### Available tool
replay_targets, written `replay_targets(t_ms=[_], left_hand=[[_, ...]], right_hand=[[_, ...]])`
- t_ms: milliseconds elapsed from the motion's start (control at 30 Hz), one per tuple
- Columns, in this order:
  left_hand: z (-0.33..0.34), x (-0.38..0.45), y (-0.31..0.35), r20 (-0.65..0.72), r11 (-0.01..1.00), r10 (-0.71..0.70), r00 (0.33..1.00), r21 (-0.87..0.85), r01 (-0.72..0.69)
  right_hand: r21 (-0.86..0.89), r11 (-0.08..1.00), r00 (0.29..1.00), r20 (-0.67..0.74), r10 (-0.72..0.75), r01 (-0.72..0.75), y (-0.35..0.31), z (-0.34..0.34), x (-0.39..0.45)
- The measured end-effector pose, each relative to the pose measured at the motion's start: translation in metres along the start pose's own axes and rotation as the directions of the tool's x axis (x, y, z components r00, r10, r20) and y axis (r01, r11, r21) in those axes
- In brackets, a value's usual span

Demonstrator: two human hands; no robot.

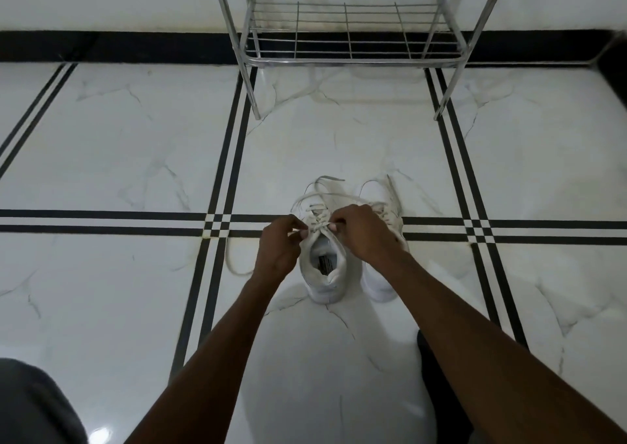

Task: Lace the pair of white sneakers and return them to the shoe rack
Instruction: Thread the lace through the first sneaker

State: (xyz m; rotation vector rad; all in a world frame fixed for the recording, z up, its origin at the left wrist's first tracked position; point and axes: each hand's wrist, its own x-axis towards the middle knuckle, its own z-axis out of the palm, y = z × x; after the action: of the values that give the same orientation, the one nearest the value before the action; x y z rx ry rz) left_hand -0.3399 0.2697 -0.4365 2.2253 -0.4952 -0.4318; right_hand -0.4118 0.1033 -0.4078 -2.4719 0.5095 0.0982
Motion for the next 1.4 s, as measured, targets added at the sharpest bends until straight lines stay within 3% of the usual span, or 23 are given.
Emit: replay_targets(t_ms=[100,200,467,733,933,1133,1267,1400], left_hand=[[0.001,0.004,-0.004,0.027,0.998,-0.046,0.999,0.044,0.044],[0.001,0.002,0.001,0.056,0.969,-0.031,0.998,0.245,0.017],[-0.011,-0.006,-0.001,0.024,0.721,0.224,0.974,0.669,-0.182],[-0.007,-0.014,0.0,0.029,0.811,0.123,0.992,0.573,-0.118],[-0.003,-0.013,-0.008,0.018,0.835,0.097,0.995,0.542,-0.091],[0.002,-0.006,0.0,-0.005,0.889,0.102,0.995,0.449,-0.089],[0.002,-0.007,0.005,0.007,0.854,0.076,0.997,0.516,-0.069],[0.005,-0.016,0.01,0.063,0.796,0.105,0.992,0.594,-0.122]], right_hand=[[0.008,1.0,1.0,-0.024,0.008,-0.008,-0.002,-0.001,0.002],[0.017,0.999,0.999,-0.042,0.03,-0.029,-0.003,-0.002,0.004],[-0.167,0.976,0.99,-0.058,0.132,-0.14,0.01,0.01,0.0],[-0.262,0.954,0.989,-0.038,0.143,-0.148,0.003,0.013,-0.006],[-0.193,0.976,0.994,0.023,0.105,-0.099,0.004,0.011,-0.006],[-0.163,0.986,0.999,-0.031,0.014,-0.019,0.003,0.012,-0.007],[-0.124,0.992,0.998,-0.058,-0.004,-0.004,0.005,0.011,-0.005],[-0.215,0.976,0.998,-0.037,-0.043,0.034,0.001,0.01,-0.007]])
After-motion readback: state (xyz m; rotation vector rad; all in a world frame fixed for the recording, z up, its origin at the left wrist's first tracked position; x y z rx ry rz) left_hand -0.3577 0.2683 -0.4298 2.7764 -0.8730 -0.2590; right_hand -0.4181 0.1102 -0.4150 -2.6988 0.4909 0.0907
